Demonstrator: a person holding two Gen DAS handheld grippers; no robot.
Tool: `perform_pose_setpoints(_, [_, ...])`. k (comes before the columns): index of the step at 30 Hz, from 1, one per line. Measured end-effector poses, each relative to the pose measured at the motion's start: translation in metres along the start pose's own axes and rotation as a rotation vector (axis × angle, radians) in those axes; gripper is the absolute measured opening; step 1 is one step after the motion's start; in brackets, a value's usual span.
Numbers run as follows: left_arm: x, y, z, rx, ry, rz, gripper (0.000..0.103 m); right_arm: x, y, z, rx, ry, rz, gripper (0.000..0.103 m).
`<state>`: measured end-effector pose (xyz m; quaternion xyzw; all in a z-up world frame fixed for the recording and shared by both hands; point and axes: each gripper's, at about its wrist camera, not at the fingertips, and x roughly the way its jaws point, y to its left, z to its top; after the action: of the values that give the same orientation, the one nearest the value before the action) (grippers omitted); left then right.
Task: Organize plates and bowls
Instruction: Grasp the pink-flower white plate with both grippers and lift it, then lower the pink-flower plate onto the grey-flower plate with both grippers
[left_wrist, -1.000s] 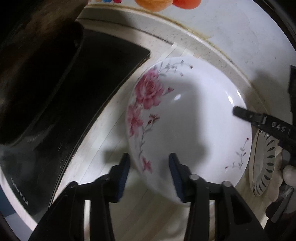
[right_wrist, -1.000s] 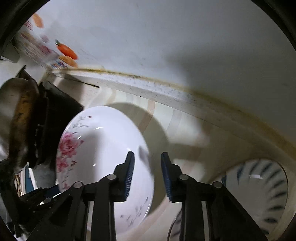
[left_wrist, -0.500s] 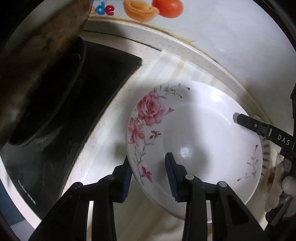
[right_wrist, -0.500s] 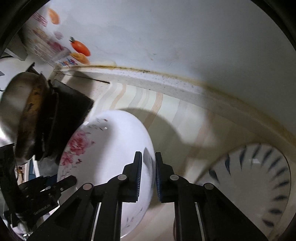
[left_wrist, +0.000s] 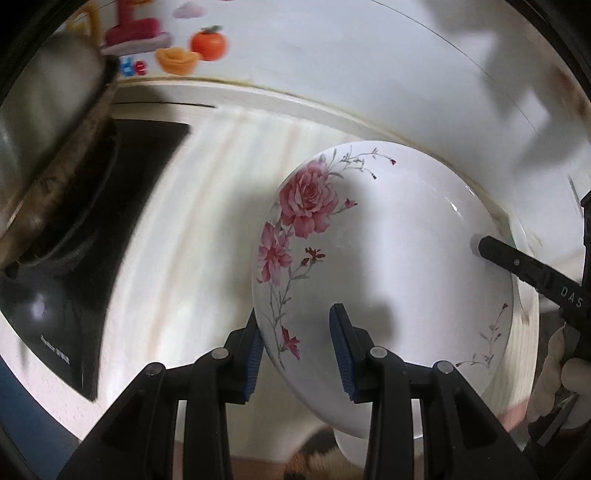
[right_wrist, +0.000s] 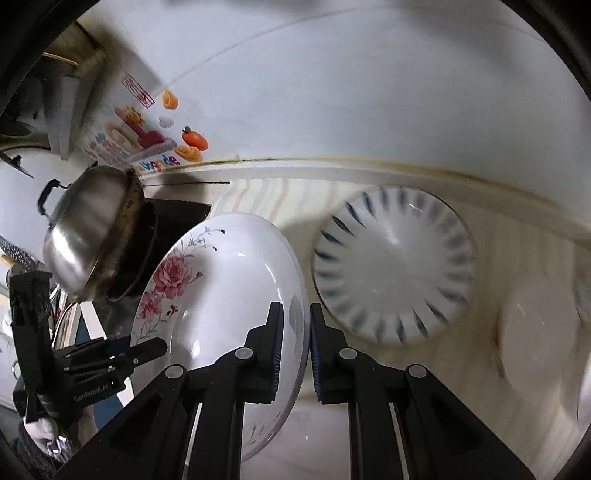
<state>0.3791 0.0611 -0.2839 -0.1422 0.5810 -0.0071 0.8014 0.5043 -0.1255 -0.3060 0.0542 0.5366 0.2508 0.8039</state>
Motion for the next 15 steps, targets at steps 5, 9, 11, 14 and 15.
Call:
perform_pose_setpoints(5, [0.021,-0.023,-0.033,0.095,0.085,-0.022,0.032,-0.036,-0.026,-0.066,0.085,0.004,-0.036,0.015])
perform_pose_setpoints(9, [0.041,-0.037,-0.056,0.158,0.155,-0.002,0.032,-0.039,-0.053,-0.132,0.197,0.046,-0.054,0.015])
perform_pose_setpoints(11, [0.045,-0.044,-0.066,0.190,0.182,0.010,0.032,-0.041,-0.063,-0.157,0.238,0.058,-0.060,0.015])
perform_pose_setpoints(14, [0.057,-0.050,-0.073,0.225,0.214,0.031,0.032,-0.037,-0.069,-0.183,0.278,0.064,-0.070,0.015])
perform_pose_setpoints(15, [0.061,-0.053,-0.074,0.239,0.221,0.042,0.032,-0.037,-0.071,-0.190,0.288,0.064,-0.074,0.015])
